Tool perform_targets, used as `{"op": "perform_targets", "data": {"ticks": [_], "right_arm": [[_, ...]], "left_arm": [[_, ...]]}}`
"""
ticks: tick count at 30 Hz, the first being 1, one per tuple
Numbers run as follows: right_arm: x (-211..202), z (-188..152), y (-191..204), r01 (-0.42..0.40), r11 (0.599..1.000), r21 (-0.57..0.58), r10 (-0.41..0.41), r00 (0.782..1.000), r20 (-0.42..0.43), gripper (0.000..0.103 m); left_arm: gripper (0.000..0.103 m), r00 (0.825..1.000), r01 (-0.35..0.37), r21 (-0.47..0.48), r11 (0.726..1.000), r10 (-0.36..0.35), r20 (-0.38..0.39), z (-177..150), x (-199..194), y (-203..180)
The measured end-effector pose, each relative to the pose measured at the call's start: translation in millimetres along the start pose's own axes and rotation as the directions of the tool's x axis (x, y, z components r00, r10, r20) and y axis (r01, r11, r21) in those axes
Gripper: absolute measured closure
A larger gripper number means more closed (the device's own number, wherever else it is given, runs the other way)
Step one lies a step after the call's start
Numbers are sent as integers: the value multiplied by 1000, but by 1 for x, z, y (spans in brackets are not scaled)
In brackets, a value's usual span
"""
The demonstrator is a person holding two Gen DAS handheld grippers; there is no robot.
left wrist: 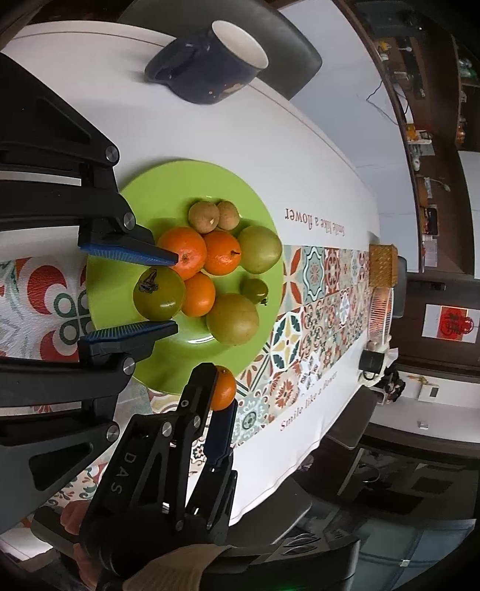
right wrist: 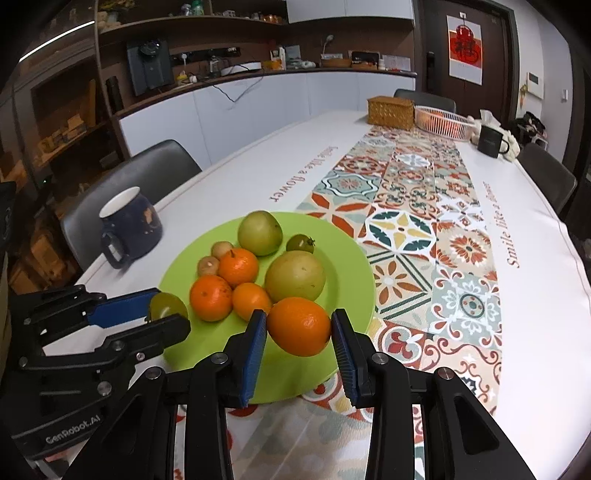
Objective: Organize fruits
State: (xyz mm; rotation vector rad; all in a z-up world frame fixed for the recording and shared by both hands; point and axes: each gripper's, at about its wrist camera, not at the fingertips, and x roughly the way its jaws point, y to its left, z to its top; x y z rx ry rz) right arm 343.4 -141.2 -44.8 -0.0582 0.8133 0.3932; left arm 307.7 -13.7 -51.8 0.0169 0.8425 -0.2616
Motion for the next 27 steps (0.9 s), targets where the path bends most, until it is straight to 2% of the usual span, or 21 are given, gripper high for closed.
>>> {"op": "perform_targets", "data": {"ticks": [2,5,8,11,14,18,20,24,27], "right_arm": [[3,0,-1,-3,1000,3,3,1000,-4,66],[5,-1,-3,-12,1000,17,13,1000,-2,65],[1,-2,-5,-10,999,43,10,1000,10,55],[-9,-6,-6,6,999,43,-7,1000,25,55],[-25,-11,-3,42,998,38,-44,998,50,55],[-50,-19,-4,81,995,59,-86,992,88,47],[-64,-23,-3,95,993,69,-101,990,101,44],[-95,-34,2,118,987,113,-133,982,132,35],[-114,-42,5,117,983,143,-137,980,143,32]], "left_arm": [[72,1000,-1,4,1000,1,-3,0,3,-1],[53,1000,-12,1,1000,12,9,0,3,0],[53,999,-34,-6,999,34,23,-1,-3,2],[52,998,-58,-15,998,59,32,-4,-12,2],[45,995,-84,-18,996,85,56,-8,-26,0],[41,990,-109,-26,994,111,88,-11,-47,-3],[40,988,-112,-23,993,114,106,-12,-58,-6],[30,982,-113,-14,994,114,149,-16,-85,-14],[24,978,-110,-13,994,110,179,-23,-106,-19]]}}
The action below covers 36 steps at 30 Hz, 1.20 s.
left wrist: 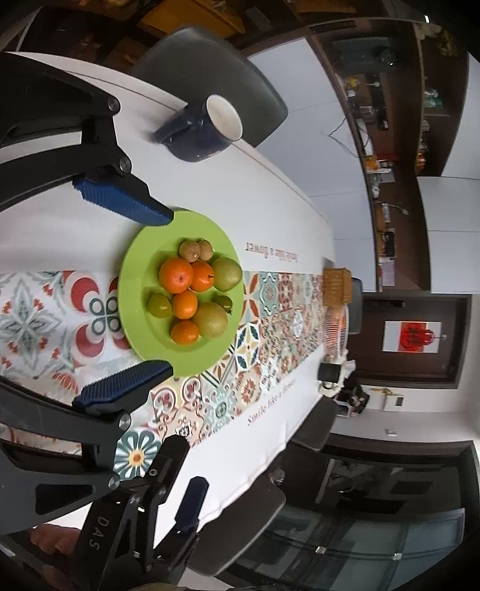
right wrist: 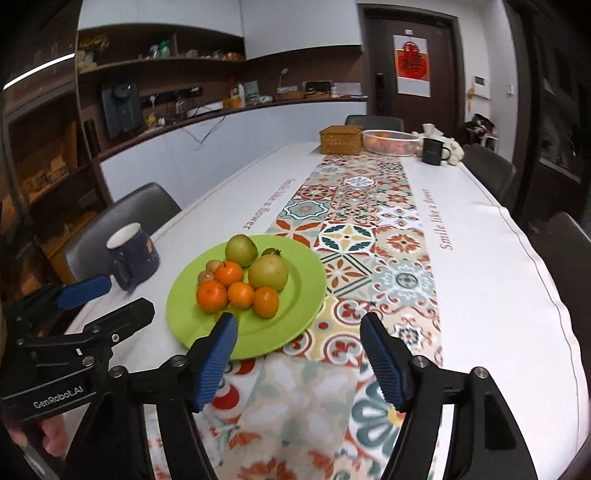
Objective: Organize fruits
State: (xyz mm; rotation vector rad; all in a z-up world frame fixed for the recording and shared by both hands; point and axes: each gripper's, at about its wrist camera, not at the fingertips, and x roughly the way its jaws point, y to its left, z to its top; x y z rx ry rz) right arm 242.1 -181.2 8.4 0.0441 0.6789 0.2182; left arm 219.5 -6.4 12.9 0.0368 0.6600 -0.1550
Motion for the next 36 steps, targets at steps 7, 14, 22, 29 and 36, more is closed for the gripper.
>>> {"op": "perform_targets", "data": {"ticks": [7,14,22,29,36], "right_arm": [[-55,-19,8,57,998,13,-58,996,67,24],[-105,-42,10,99,995,25,-101,987,124,19],[-135,-66,9,124,991,40,-129,982,141,19],[-149,-83,8,150,988,42,-155,977,149,19],[-155,-89,12,177,984,22,-178,970,168,19]], "left_arm": [[14,999,-3,18,1000,2,55,-11,-47,-10],[8,996,9,46,999,-13,86,-28,-83,-24],[1,995,-10,64,998,3,96,-48,-107,-36],[0,995,-15,69,998,8,97,-62,-115,-40],[0,994,-18,64,998,11,105,-67,-119,-41]]}}
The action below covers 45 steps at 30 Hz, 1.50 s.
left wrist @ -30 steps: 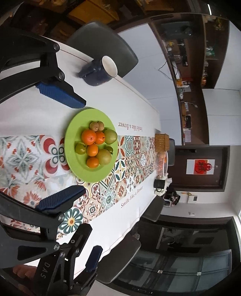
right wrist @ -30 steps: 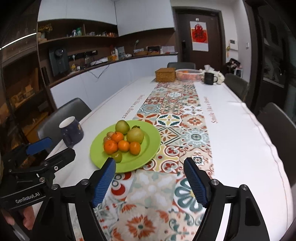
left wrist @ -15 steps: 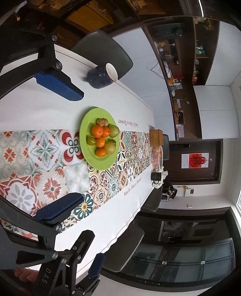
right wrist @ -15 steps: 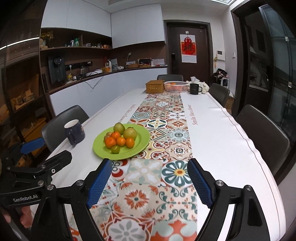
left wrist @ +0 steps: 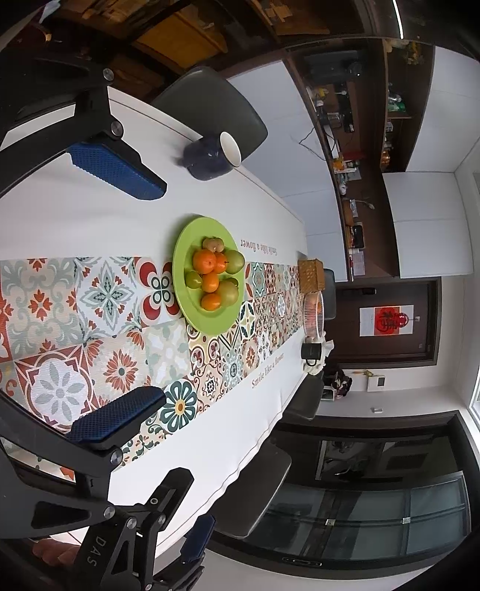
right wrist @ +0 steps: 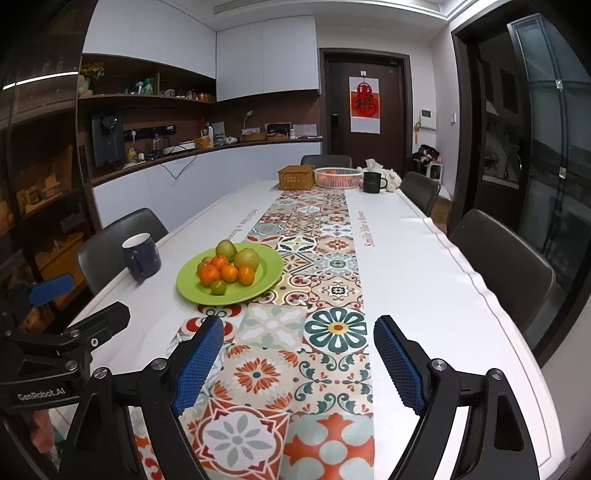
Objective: Organize fruits
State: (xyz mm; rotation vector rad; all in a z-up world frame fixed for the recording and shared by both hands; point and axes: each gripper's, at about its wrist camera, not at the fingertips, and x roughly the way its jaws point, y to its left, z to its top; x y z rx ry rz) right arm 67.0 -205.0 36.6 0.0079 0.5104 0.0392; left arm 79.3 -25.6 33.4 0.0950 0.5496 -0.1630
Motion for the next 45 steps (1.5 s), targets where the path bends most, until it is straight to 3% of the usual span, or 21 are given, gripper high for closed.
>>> {"op": "perform_targets", "data": {"ticks": [45], "right_arm": [[-1,-5,3,-10,1000,-4,10,1000,-8,19]], "left_arm": [[0,1000,-23,-14,1000,23,-2,-4,-2,2]]}}
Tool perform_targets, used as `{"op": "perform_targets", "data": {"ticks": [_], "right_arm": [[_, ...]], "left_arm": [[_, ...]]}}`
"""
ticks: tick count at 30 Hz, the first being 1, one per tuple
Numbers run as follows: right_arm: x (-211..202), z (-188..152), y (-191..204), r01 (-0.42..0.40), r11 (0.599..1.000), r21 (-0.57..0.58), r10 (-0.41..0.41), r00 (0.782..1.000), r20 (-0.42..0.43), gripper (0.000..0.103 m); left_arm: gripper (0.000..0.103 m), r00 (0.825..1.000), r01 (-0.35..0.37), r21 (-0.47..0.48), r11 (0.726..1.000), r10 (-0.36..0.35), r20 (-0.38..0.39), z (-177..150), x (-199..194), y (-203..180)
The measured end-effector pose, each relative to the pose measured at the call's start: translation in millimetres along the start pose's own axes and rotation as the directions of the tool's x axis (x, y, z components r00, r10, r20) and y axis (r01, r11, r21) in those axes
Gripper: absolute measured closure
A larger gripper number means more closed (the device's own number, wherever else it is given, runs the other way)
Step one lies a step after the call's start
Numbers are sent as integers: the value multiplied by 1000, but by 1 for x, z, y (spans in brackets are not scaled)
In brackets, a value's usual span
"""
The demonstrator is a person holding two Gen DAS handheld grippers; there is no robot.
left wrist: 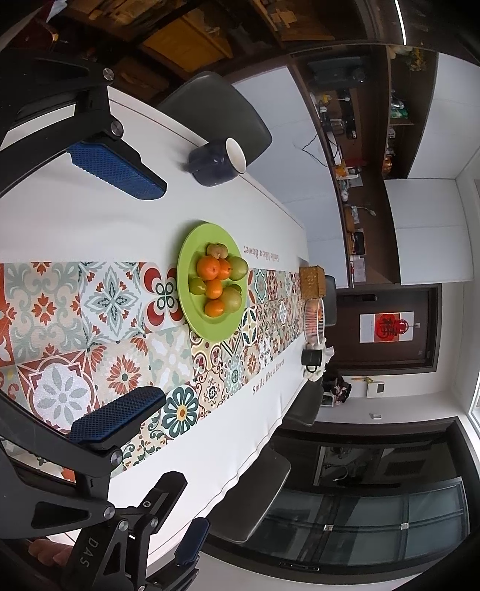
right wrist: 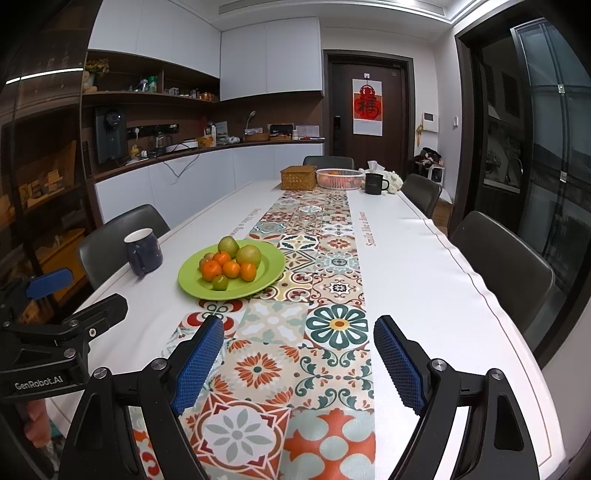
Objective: Organize fruits
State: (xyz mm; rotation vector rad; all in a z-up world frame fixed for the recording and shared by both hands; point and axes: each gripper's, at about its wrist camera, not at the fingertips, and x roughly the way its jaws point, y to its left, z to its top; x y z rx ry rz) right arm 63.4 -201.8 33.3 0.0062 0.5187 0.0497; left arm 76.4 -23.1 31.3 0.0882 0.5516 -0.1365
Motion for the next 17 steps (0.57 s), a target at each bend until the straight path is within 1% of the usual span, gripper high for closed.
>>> {"op": "perform_targets", "data": {"ticks": [17], "right_arm": [[0,-1,-1,-3,1000,-1,3,1000,-5,19]], "left_arm": [[0,1000,-1,-5,1000,1,-7,-5,3,0]]}}
